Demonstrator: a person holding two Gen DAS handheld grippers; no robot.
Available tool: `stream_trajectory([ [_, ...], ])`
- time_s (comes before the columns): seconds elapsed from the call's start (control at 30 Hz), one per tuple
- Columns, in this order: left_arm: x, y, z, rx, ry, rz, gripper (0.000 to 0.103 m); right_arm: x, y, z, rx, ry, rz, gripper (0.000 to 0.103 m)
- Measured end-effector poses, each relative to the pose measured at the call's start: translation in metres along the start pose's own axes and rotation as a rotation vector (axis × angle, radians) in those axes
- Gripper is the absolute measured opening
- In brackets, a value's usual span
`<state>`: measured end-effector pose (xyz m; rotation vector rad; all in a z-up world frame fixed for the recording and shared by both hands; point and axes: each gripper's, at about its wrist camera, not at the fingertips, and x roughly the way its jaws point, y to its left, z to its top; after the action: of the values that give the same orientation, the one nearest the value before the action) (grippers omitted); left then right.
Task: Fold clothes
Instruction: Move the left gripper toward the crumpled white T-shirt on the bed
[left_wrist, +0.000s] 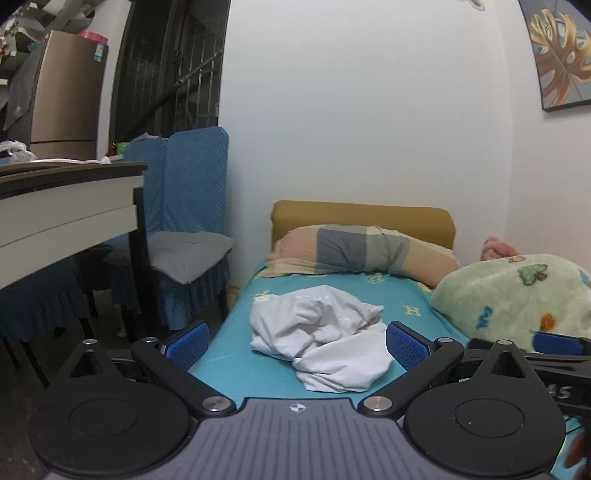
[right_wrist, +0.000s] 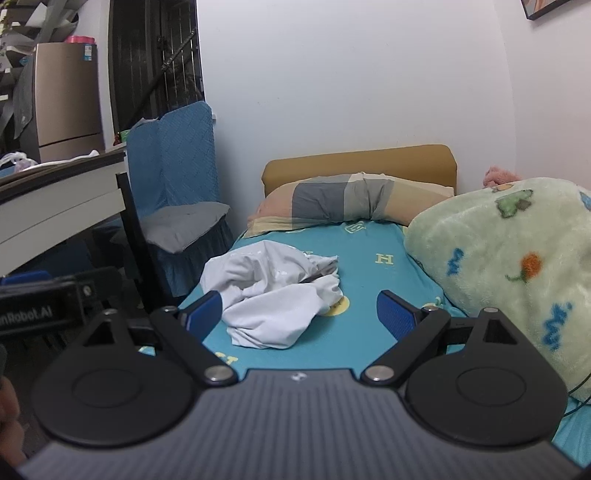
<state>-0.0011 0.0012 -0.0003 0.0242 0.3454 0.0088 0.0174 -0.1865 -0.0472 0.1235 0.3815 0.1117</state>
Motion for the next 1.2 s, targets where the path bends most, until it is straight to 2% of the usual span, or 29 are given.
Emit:
stream_trajectory([
  [0.37,-0.008,0.011,-0.006,-0.026,0.007,0.020,0.103,-0.017,-0.004,-0.004,0.005,-0.058,-0.008,0.092],
  [0.77,-0.005,0.010,-0.012,-0.018,0.035,0.047,0.103,-0.016,-0.005,-0.003,-0.005,-0.055,-0.035,0.092],
  [1.2,-0.005,0.008,-0.016,-0.002,0.025,0.085,0.103,-0.016,-0.010,0.000,0.008,-0.056,-0.075,0.092],
])
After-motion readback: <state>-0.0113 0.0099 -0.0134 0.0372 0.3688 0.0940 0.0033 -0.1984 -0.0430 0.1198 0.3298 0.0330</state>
